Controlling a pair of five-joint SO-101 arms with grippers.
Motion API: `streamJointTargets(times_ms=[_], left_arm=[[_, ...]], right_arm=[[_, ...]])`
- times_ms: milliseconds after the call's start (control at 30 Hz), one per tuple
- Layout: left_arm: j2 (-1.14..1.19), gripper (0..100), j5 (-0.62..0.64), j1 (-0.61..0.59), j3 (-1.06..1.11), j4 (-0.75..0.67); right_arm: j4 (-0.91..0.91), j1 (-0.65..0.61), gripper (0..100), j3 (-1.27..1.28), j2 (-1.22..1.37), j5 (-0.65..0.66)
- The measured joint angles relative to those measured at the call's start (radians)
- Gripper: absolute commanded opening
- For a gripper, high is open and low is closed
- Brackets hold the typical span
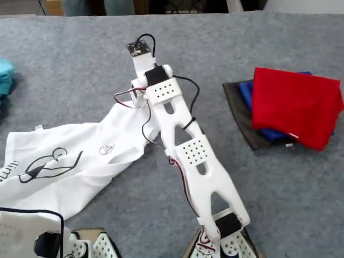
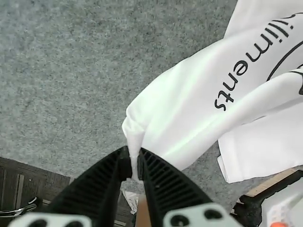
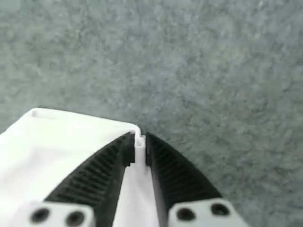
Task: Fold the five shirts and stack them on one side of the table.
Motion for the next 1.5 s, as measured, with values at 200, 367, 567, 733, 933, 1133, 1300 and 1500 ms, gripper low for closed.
streamJointTargets(times_ms=[200, 367, 567, 733, 933, 1133, 1300, 1500], left_arm=[[0.0, 3, 0.011, 0.0, 0.0, 0.0], [0.0, 16, 0.127, 0.008, 0.0, 0.0], [-0.012, 21, 0.198, -0.018, 0.0, 0.0], [-0.104, 16, 0.081, -0.117, -0.002, 0.0], [-0.235, 15, -0.037, -0.161, -0.002, 0.003], [-0.324, 14, 0.313, 0.06, -0.002, 0.003], [-0.279, 14, 0.775, 0.417, 0.052, 0.003], [-0.018, 14, 1.208, 0.74, 0.063, -0.075]], right_arm=[[0.029, 0.012, 1.4, -0.084, 0.002, 0.0], [0.031, 0.015, 1.4, -0.103, 0.002, 0.0], [0.051, 0.048, 1.4, -0.104, 0.002, 0.005], [0.068, 0.104, 1.4, -0.104, 0.044, 0.006], [0.08, 0.126, 1.4, -0.106, 0.057, 0.077], [0.11, 0.129, 1.4, -0.106, 0.057, 0.184], [0.112, 0.129, 1.4, -0.127, 0.075, 0.215], [0.112, 0.129, 1.4, -0.129, 0.075, 0.224]])
